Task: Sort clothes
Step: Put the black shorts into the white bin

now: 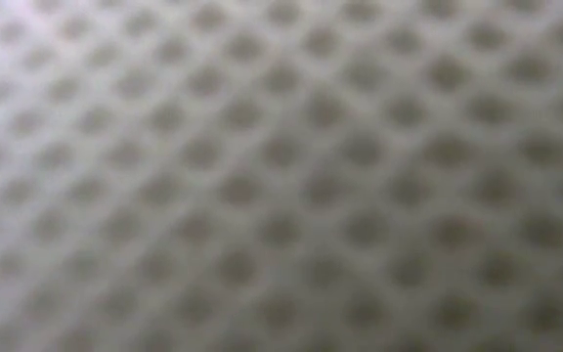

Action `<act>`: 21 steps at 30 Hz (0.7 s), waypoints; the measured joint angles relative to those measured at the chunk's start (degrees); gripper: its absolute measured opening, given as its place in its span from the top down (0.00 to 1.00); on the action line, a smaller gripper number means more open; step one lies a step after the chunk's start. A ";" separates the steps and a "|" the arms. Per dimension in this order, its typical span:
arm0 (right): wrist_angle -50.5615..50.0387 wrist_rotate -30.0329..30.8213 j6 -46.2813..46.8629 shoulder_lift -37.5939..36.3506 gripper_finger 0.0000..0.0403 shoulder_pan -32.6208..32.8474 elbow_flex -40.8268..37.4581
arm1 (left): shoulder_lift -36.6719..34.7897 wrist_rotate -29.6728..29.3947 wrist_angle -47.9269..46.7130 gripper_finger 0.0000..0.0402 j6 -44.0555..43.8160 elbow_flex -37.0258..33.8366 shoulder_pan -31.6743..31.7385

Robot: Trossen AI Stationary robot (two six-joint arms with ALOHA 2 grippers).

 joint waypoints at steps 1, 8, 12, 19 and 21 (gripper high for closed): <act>-1.15 1.09 -0.08 -0.74 0.98 0.24 0.00 | 0.00 0.00 0.00 1.00 0.00 0.00 0.02; -7.16 11.87 -0.59 -5.83 0.98 0.45 -0.33 | 0.00 0.04 -0.07 1.00 0.90 0.00 3.55; -8.02 16.28 -0.61 -9.17 0.98 0.39 -1.58 | 0.00 0.56 -0.20 1.00 3.07 0.00 6.89; -6.24 26.56 0.49 -19.89 0.98 0.17 -11.43 | 0.00 2.89 -0.49 1.00 7.31 0.00 11.93; -3.81 28.33 0.44 -23.57 0.98 -0.09 -16.39 | 0.00 4.35 -0.51 1.00 8.22 0.00 13.57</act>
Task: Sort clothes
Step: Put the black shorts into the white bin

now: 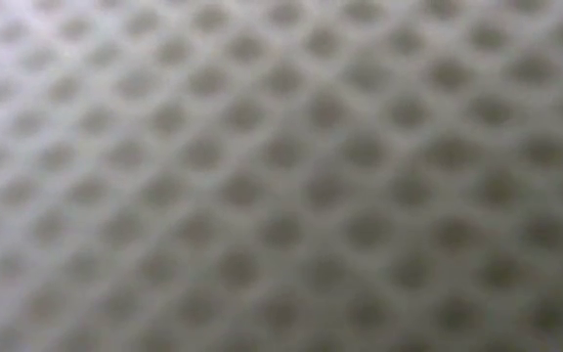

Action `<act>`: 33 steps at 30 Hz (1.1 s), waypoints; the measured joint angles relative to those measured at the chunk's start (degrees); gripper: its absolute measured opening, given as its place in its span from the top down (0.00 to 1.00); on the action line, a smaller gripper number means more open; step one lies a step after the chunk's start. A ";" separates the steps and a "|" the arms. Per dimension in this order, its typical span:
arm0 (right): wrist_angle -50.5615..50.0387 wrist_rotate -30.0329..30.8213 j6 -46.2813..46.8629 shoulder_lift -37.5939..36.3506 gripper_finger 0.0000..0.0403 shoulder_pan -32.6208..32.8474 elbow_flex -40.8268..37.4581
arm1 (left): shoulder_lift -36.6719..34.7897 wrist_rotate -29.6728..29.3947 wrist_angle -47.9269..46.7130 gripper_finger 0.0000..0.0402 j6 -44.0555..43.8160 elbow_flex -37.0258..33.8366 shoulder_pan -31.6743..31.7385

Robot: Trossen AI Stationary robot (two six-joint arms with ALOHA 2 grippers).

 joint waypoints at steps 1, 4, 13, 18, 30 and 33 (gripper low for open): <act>1.42 0.31 -0.14 -2.04 0.98 -0.11 -2.76 | 0.00 0.74 -0.03 1.00 0.45 0.00 0.90; 8.11 0.76 -1.52 -8.41 0.98 -1.00 -11.42 | 0.00 2.40 0.04 1.00 1.63 0.00 3.80; 24.60 6.26 -1.03 -24.01 0.98 -5.41 -34.66 | 0.00 9.17 0.09 1.00 5.16 0.00 14.71; 26.05 7.80 4.48 -28.62 0.98 -8.68 -43.50 | 0.00 18.93 0.11 1.00 7.89 0.66 19.98; 26.50 7.89 10.14 -30.10 0.98 -10.92 -52.45 | -0.02 22.36 0.26 1.00 14.44 5.09 21.21; 26.50 7.84 10.18 -29.75 0.98 -10.92 -54.12 | -0.02 23.08 0.04 1.00 14.83 5.03 21.31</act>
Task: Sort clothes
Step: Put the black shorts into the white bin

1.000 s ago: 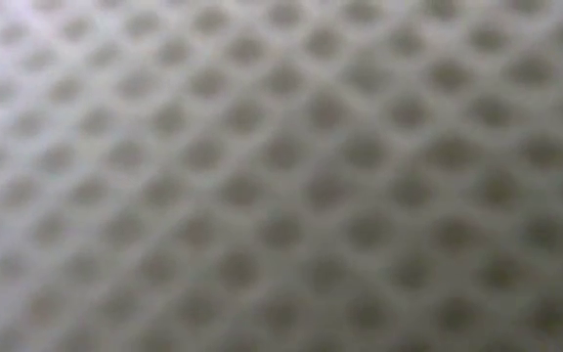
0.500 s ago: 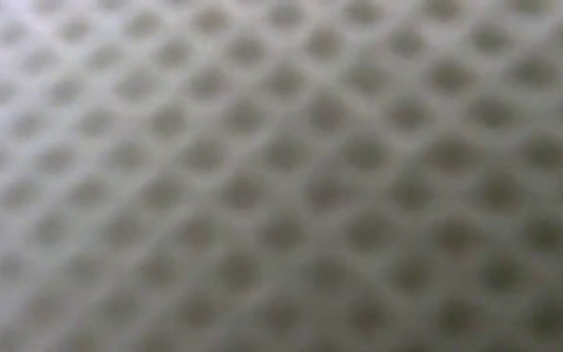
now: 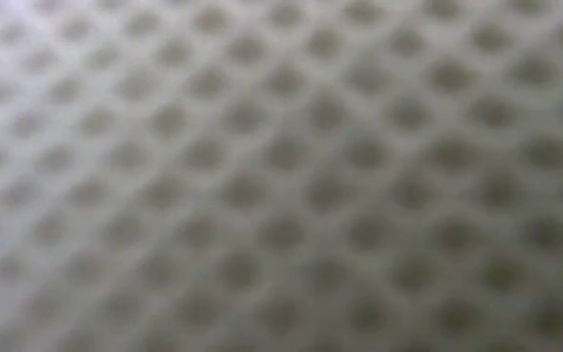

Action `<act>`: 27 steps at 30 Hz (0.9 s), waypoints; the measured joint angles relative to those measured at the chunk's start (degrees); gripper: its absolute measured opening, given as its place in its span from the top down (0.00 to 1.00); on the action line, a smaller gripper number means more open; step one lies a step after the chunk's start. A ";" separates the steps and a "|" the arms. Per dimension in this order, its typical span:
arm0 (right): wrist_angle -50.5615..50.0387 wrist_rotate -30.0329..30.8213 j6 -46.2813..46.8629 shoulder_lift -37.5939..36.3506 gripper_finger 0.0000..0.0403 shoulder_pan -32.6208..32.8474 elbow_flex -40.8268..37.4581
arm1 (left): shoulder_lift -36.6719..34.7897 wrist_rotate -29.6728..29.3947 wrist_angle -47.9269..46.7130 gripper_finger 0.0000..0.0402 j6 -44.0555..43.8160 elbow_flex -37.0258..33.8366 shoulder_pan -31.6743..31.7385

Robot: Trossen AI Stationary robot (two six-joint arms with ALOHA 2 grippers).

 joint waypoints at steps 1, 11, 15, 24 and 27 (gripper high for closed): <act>0.02 0.02 -0.01 0.09 0.98 0.00 -0.53 | 0.00 0.01 0.02 1.00 -0.15 0.00 0.00; -0.09 0.02 1.80 -0.02 0.98 0.00 -2.31 | 0.00 -0.07 0.48 1.00 -2.27 -0.02 0.00; -0.07 2.01 -0.29 -0.02 0.98 -0.02 -2.28 | 0.00 -0.15 0.51 1.00 -2.69 -0.04 0.00; -0.16 8.65 1.12 -0.66 0.98 -1.42 -2.14 | 0.00 -1.34 0.68 1.00 -2.70 -0.41 0.27; -0.31 7.87 1.75 -1.01 0.98 -3.53 -1.79 | 0.00 -4.97 0.50 1.00 -2.65 -1.00 1.00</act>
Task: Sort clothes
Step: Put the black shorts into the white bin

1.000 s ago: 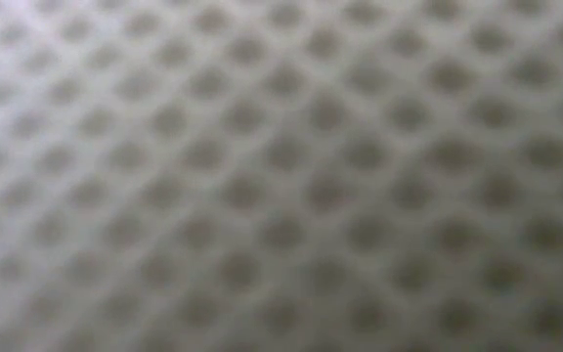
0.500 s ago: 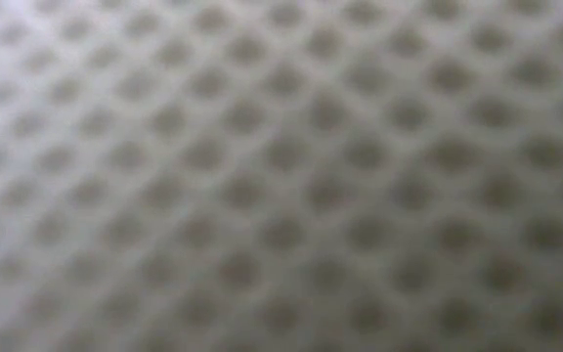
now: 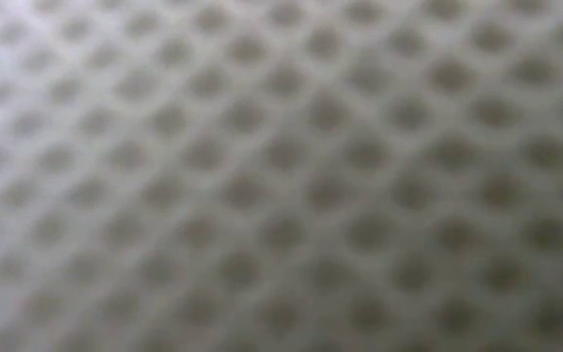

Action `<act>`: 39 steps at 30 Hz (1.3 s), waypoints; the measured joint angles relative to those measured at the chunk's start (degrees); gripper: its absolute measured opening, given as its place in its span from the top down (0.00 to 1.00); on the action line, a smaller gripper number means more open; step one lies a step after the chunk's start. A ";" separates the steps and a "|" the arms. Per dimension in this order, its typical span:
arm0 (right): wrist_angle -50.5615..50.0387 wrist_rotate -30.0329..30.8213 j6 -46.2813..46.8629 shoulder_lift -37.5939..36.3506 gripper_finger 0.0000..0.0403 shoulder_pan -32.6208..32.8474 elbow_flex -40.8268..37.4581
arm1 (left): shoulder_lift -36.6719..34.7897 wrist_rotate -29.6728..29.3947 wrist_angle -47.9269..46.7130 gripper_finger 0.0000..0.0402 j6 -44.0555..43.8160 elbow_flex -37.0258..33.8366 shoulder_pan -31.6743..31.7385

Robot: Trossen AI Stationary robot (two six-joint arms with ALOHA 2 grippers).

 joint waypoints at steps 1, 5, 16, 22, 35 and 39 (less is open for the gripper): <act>0.00 -1.10 -0.58 -0.12 0.98 -1.02 0.10 | 0.00 -0.83 0.01 1.00 -0.03 -0.20 0.40; 0.22 -5.47 -3.97 -0.63 0.98 -5.49 0.13 | 0.00 -0.91 -0.01 1.00 0.09 -0.66 2.58; 1.65 -14.61 -15.04 -0.67 0.98 -18.02 0.13 | 0.00 -0.84 0.25 1.00 0.22 -2.57 8.49; 3.30 -21.17 -20.12 -0.67 0.98 -23.67 0.13 | 0.00 -0.84 0.46 1.00 0.22 -3.44 10.23; 4.55 -28.00 -19.15 -0.67 0.98 -34.13 -1.67 | 0.00 -0.82 0.40 1.00 0.22 -3.65 11.85; 4.55 -28.04 -16.47 -0.67 0.98 -37.15 -3.58 | 0.00 -0.83 0.41 1.00 0.22 -3.81 11.91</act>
